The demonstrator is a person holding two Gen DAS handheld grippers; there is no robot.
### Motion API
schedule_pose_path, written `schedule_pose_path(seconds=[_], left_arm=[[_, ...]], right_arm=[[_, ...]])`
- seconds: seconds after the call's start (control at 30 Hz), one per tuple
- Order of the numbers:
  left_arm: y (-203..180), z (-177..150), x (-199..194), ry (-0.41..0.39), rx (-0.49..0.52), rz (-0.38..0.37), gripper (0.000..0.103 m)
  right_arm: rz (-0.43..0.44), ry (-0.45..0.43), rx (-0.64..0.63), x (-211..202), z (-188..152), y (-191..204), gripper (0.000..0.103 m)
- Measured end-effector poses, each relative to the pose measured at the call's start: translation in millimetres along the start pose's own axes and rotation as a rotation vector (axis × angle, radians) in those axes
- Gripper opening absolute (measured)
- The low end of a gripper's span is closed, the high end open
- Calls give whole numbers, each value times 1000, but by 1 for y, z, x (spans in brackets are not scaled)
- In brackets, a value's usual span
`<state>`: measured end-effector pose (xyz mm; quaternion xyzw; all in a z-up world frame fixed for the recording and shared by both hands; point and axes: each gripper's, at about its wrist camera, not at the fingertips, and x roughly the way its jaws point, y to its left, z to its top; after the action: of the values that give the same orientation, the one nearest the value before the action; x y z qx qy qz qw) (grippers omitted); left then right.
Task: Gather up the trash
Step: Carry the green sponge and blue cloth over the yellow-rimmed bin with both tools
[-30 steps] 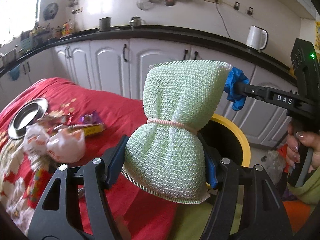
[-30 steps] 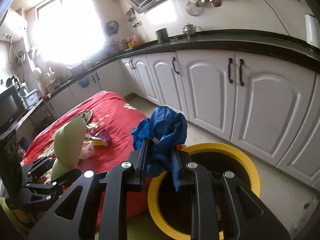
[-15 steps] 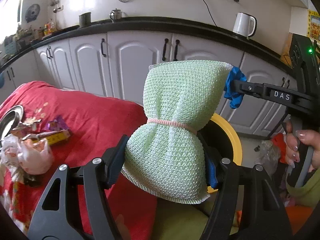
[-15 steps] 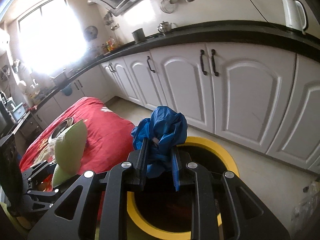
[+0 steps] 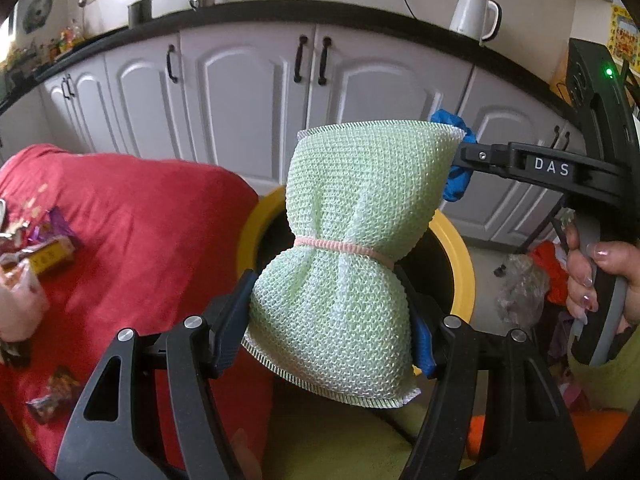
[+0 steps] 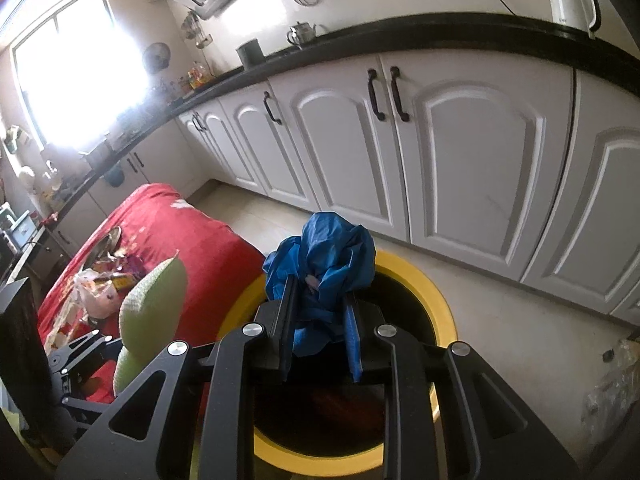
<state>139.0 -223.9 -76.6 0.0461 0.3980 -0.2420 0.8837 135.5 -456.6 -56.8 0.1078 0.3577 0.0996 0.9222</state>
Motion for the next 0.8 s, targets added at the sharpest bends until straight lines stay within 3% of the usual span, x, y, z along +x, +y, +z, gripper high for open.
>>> schedule_pose_path(seconds=[0.43, 0.63, 0.8], left_arm=[[-5, -5, 37, 88, -3, -22, 61], [-5, -5, 43, 94, -1, -20, 65], [-2, -4, 40, 87, -10, -8, 79]], right_arm=[[-15, 87, 51, 26, -12, -17, 22], [-10, 86, 81, 29, -10, -26, 35], [-15, 74, 94, 27, -9, -27, 44]])
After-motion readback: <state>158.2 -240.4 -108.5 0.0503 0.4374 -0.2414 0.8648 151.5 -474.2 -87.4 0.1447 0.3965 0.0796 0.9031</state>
